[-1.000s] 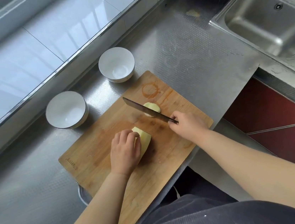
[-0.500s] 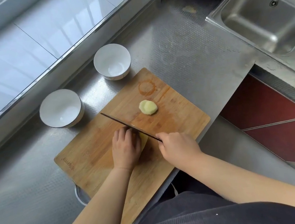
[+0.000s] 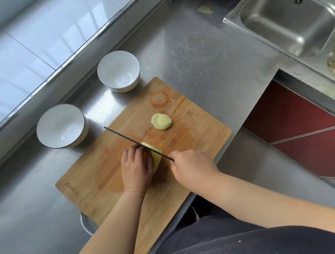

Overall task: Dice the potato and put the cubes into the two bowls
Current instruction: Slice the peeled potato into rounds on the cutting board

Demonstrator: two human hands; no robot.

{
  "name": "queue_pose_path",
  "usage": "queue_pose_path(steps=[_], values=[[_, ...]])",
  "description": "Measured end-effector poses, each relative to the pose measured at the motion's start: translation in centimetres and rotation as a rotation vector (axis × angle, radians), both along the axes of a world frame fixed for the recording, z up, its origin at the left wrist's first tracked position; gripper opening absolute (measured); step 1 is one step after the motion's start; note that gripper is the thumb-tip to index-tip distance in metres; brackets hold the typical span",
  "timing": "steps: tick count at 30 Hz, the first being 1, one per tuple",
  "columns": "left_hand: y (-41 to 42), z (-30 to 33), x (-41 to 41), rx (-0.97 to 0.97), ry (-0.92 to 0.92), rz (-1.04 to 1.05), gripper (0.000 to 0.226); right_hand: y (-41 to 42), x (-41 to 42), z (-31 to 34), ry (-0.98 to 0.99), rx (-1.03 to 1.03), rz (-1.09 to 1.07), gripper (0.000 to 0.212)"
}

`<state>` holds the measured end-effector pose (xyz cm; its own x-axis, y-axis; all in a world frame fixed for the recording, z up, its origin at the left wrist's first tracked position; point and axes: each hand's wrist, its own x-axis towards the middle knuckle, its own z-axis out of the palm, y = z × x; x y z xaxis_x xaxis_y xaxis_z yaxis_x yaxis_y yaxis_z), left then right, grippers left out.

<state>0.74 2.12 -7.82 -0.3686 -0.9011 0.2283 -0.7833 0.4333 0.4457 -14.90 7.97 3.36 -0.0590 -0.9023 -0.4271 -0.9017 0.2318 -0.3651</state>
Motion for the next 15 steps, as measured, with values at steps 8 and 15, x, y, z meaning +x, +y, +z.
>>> queue_pose_path(steps=[8, 15], values=[[0.0, -0.1, 0.1, -0.007, -0.005, 0.003, 0.030, -0.3, 0.1, -0.1, -0.010, 0.022, 0.003, 0.026], [0.0, -0.2, 0.0, -0.002, 0.002, 0.006, 0.029, -1.2, 0.3, -0.5, -0.001, 0.089, -0.006, 0.025]])
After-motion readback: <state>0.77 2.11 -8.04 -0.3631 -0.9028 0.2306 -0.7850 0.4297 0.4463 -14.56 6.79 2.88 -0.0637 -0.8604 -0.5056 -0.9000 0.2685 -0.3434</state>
